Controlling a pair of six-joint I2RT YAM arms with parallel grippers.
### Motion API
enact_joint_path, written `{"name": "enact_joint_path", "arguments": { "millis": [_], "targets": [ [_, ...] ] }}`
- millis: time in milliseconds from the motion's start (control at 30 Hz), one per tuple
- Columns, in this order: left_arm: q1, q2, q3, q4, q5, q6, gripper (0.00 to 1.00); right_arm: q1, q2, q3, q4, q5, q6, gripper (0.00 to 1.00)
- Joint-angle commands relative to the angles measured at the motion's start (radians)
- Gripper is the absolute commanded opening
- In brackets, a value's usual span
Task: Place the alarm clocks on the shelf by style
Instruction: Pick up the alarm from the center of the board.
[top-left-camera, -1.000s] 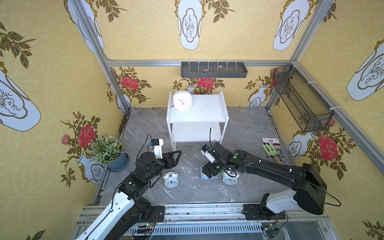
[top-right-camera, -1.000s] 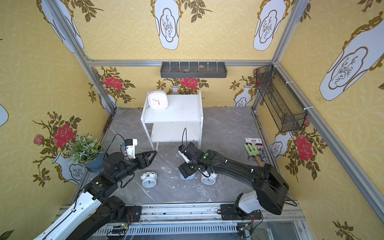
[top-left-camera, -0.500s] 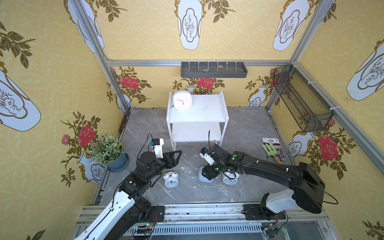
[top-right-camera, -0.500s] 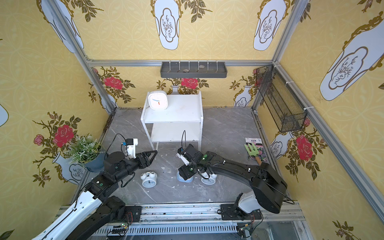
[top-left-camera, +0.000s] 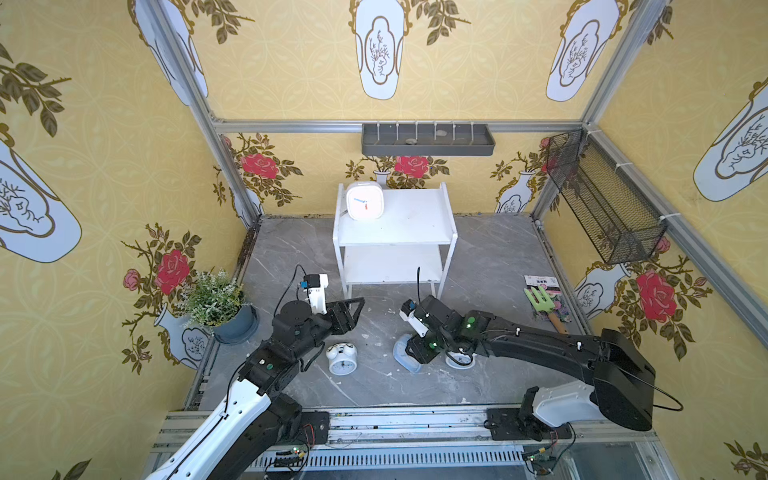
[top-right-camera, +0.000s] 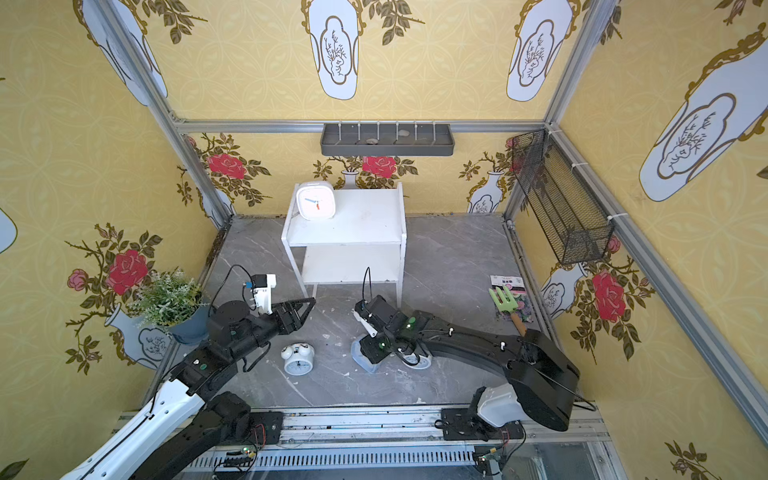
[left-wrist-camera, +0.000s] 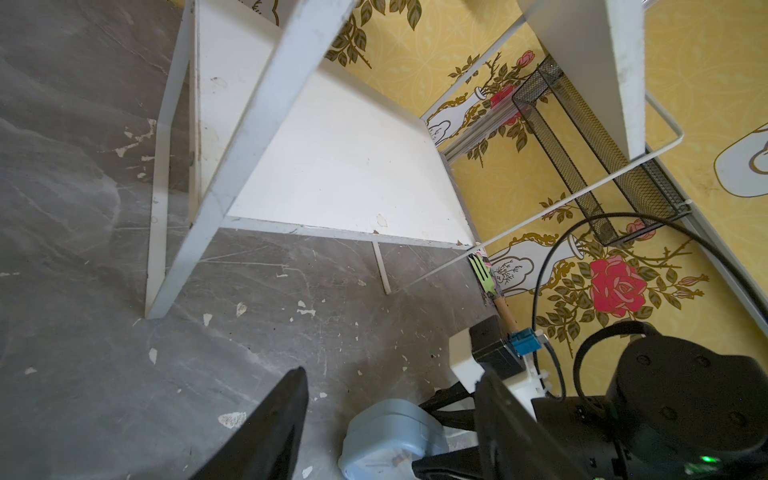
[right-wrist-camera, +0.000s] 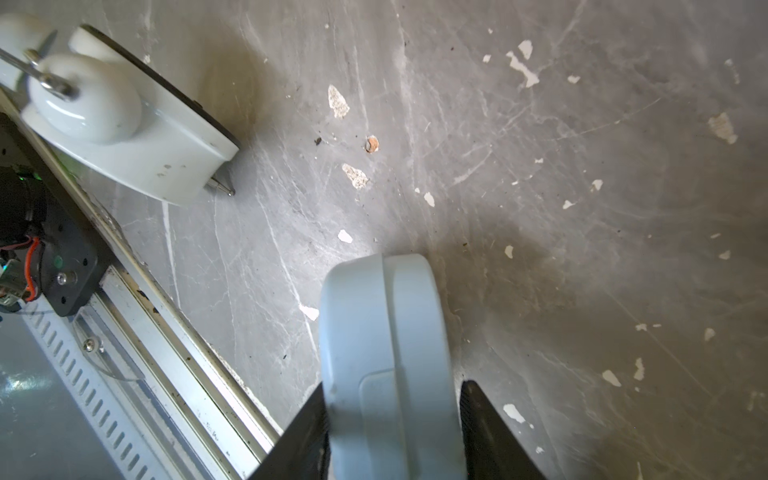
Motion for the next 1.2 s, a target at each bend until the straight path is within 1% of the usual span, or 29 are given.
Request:
{"name": "enact_joint_path", "arguments": {
  "millis": [0,167,400,533,633,767,800,867,933,1000,1033,1100,1167],
  "targets": [
    [0.0,-0.003,0.002,0.006,-0.015,0.016,0.68,0.009,-0.019,-0.008,0.035,0.017,0.01,0.48],
    [0.0,-0.007,0.002,0.01,-0.025,0.014,0.69,0.025,-0.046,-0.012,0.039,0.027,0.019,0.42],
    [0.0,0.012,0.016,0.016,-0.024,0.022,0.7,0.042,-0.067,-0.012,0.042,0.045,0.037,0.3],
    [0.0,0.011,0.017,0.016,-0.021,0.022,0.71,0.051,-0.075,-0.003,0.03,0.046,0.045,0.26],
    [0.0,-0.001,0.042,-0.015,-0.02,0.044,0.74,0.055,-0.115,0.011,0.021,0.041,0.05,0.24],
    [0.006,-0.008,0.099,-0.097,-0.01,0.072,0.81,0.053,-0.211,0.04,0.004,0.012,0.04,0.24],
    [0.015,-0.001,0.116,-0.109,0.026,0.076,0.83,0.052,-0.24,0.049,-0.004,0.0,0.034,0.24],
    [0.046,0.012,0.132,-0.089,0.156,0.071,0.89,0.042,-0.285,0.073,-0.014,-0.034,0.032,0.24],
    [0.091,0.037,0.135,-0.006,0.386,0.05,0.91,0.023,-0.335,0.097,-0.023,-0.101,0.027,0.24],
    [0.135,0.065,0.126,0.107,0.592,0.0,0.91,-0.002,-0.376,0.112,-0.021,-0.183,0.021,0.24],
    [0.144,0.079,0.12,0.174,0.676,-0.023,0.91,-0.017,-0.393,0.123,-0.02,-0.218,0.023,0.24],
    [0.145,0.091,0.119,0.243,0.767,-0.039,0.91,-0.047,-0.415,0.144,-0.019,-0.291,0.024,0.24],
    [0.144,0.092,0.117,0.288,0.823,-0.039,0.92,-0.064,-0.429,0.169,-0.017,-0.341,0.023,0.24]
  ]
}}
